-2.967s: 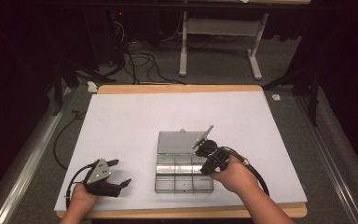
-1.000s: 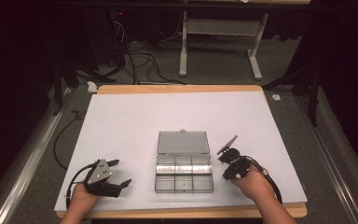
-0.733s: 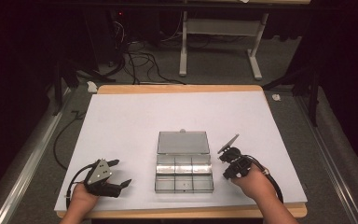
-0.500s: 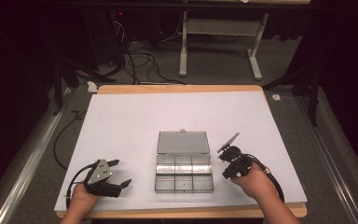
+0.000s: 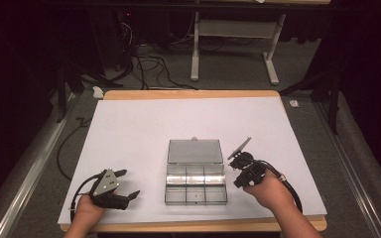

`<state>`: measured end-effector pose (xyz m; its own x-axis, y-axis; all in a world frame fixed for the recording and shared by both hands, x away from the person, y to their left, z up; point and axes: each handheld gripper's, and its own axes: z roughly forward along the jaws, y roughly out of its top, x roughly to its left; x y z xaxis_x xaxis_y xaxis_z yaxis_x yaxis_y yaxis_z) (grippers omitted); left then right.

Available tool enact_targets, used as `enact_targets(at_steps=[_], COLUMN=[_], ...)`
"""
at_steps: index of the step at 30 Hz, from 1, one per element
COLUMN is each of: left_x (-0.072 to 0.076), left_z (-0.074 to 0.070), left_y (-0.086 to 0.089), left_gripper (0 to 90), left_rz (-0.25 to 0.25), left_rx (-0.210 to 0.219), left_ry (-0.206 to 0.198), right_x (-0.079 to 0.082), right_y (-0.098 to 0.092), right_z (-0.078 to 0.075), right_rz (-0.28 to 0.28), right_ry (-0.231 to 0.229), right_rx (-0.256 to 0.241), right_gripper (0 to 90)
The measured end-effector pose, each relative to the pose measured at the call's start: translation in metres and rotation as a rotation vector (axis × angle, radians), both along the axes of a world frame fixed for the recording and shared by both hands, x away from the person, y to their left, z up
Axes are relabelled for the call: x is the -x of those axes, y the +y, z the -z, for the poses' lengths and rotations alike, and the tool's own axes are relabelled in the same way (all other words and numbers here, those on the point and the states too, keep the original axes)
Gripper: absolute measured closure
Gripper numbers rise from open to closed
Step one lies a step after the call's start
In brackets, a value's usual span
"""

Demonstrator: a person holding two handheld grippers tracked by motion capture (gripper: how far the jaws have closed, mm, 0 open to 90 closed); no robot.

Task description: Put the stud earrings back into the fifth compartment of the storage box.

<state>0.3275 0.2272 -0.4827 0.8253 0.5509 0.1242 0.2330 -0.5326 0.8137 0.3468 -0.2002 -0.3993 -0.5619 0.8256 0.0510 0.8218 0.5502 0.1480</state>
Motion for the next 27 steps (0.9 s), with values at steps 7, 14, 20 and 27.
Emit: enact_targets(at_steps=[7, 14, 20, 27], left_x=[0.000, 0.000, 0.000, 0.000], left_z=[0.000, 0.000, 0.000, 0.000], left_y=[0.000, 0.000, 0.000, 0.000], left_gripper=[15.3, 15.3, 15.3, 15.3], left_rz=[0.000, 0.000, 0.000, 0.000], left_rx=[0.001, 0.002, 0.003, 0.003], left_ry=[0.000, 0.000, 0.000, -0.001], right_x=[0.000, -0.002, -0.003, -0.004], right_y=[0.014, 0.032, 0.047, 0.064], right_z=[-0.010, -0.015, -0.015, -0.013], right_rz=[-0.036, -0.073, -0.098, -0.128], right_ry=[-0.014, -0.022, -0.021, -0.015], right_rx=[0.002, -0.001, -0.002, 0.000], right_gripper=[86.5, 86.4, 86.5, 86.5])
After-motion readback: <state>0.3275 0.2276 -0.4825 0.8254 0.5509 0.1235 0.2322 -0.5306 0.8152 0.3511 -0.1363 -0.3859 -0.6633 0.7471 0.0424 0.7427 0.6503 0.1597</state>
